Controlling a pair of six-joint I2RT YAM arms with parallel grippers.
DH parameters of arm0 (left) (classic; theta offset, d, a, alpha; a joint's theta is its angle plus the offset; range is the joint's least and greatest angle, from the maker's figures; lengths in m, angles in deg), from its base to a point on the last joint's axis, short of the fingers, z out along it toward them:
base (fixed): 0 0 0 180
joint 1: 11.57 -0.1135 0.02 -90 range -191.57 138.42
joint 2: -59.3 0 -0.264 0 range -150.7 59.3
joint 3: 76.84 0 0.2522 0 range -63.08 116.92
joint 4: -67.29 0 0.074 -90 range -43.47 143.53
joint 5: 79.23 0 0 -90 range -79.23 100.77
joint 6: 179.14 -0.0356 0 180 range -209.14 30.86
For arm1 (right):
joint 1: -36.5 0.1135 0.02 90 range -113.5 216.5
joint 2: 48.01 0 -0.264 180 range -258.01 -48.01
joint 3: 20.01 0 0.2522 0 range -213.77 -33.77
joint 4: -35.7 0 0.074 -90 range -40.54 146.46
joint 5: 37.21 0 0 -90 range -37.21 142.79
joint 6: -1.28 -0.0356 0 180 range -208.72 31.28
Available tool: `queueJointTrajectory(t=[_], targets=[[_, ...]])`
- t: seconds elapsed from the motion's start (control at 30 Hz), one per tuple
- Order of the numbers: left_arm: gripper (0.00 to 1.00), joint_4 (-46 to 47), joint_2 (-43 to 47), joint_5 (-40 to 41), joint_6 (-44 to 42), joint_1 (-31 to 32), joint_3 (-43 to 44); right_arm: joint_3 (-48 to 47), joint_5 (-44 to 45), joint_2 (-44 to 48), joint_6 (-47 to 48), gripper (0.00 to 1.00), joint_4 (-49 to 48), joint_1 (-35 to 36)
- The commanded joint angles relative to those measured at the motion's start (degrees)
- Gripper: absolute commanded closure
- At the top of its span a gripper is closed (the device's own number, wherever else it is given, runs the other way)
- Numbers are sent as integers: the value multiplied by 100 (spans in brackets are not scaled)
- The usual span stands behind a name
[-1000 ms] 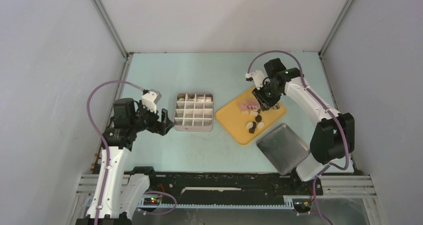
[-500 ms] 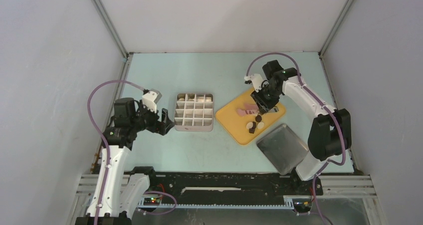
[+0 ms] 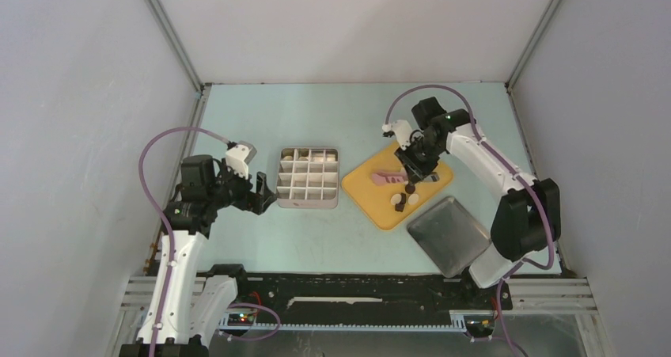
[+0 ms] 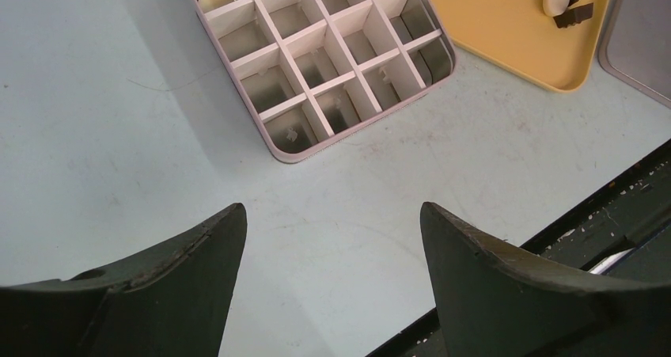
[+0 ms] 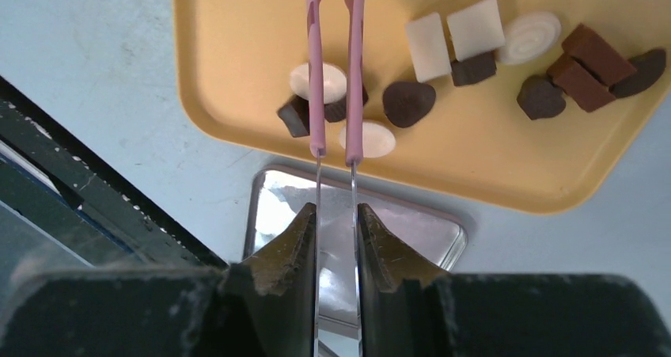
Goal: Pack the chocolate
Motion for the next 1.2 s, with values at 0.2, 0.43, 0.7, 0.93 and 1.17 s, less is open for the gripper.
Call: queueJointTrajectory(t=[0.2, 0.43, 0.7, 0.93, 1.17], targets=[[16, 195, 227, -122, 39, -52, -58, -991, -246, 23, -87, 86, -561, 873], [15, 195, 355, -109, 47, -81, -84, -2497, -436, -1182, -267, 84, -434, 1285], [15, 203, 431, -127, 67, -156, -108, -4415, -506, -2647, -488, 81, 178, 1475], [15, 222, 397, -137, 82, -171, -106, -4632, -459, -2871, -512, 69, 306, 1505], [15, 249, 341, -183, 90, -179, -110, -4423, -318, -2589, -470, 69, 256, 1493]])
